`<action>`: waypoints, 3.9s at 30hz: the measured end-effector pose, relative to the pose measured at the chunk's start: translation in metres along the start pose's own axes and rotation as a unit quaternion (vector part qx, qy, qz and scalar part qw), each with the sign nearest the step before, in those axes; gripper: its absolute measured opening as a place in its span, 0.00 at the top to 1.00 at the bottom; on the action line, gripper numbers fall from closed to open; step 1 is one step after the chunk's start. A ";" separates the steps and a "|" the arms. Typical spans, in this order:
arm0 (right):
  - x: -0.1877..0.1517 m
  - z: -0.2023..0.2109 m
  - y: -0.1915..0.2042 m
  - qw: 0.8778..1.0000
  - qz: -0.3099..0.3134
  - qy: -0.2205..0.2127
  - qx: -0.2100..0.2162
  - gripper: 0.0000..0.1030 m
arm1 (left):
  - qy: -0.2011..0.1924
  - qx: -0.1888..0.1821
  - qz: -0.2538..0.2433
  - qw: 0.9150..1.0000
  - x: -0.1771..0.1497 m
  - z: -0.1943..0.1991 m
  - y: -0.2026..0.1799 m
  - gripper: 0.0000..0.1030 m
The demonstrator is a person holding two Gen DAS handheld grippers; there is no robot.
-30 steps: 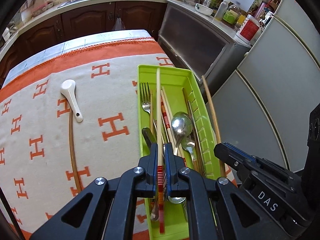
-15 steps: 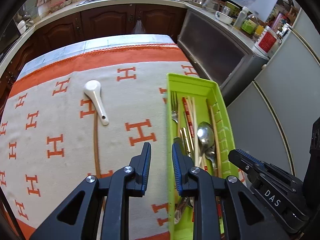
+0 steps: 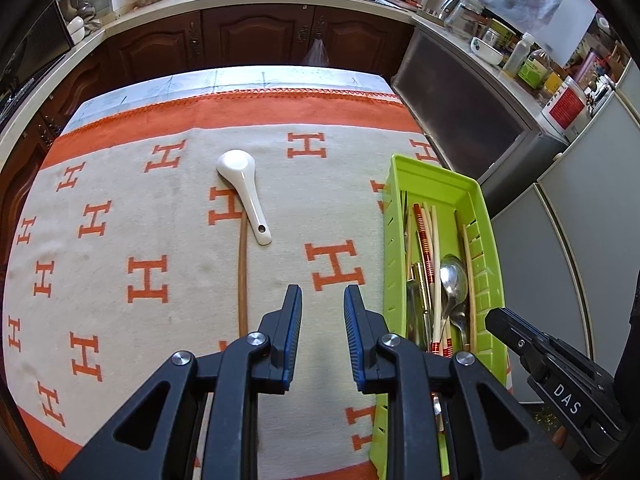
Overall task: Organize utensils
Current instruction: 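Move both grippers back over the blanket toward the white spoon and brown chopstick, then grasp the brown chopstick with the right gripper, then carry the brown chopstick to the green tray while the left gripper grasps the white ceramic spoon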
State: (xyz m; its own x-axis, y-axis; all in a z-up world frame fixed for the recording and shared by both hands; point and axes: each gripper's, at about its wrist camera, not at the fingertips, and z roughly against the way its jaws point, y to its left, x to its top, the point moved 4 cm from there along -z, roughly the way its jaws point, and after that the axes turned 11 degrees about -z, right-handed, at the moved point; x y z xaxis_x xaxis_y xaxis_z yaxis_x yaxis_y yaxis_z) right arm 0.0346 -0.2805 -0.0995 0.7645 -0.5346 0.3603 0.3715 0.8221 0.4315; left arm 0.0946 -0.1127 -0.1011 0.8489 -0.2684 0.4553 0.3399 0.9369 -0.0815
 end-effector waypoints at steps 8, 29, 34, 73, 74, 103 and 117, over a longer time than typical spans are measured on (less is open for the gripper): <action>-0.003 0.001 0.008 1.000 0.007 0.000 0.000 0.93 | -0.003 0.004 0.008 1.000 -0.003 0.005 0.009 0.80; -0.020 -0.010 0.089 0.996 0.083 0.023 0.038 0.93 | -0.022 0.081 0.108 0.991 -0.036 0.029 0.117 0.44; -0.030 -0.029 0.113 0.993 0.103 0.048 0.042 0.92 | -0.023 0.090 0.119 0.988 -0.042 0.029 0.139 0.32; -0.076 -0.099 0.158 0.981 0.176 0.086 -0.007 0.94 | 0.005 0.079 0.131 0.988 -0.041 0.000 0.189 0.21; -0.076 -0.099 0.158 0.981 0.176 0.086 -0.007 0.94 | 0.006 0.076 0.128 0.989 -0.039 -0.002 0.186 0.21; 0.003 -0.005 0.054 0.999 0.019 -0.044 0.021 0.94 | 0.026 -0.102 0.141 0.984 0.068 -0.113 0.098 0.33; 0.002 -0.007 0.000 0.998 -0.012 -0.044 -0.037 0.93 | 0.010 -0.066 0.140 0.988 0.080 -0.125 0.096 0.84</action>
State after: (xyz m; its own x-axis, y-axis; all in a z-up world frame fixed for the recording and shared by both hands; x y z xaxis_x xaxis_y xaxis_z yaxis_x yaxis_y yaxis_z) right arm 0.0394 -0.2800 -0.1045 0.7067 -0.5673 0.4229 0.4299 0.8190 0.3801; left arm 0.2460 -0.0719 -0.1828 0.9245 -0.0083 0.3812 0.1396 0.9377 -0.3182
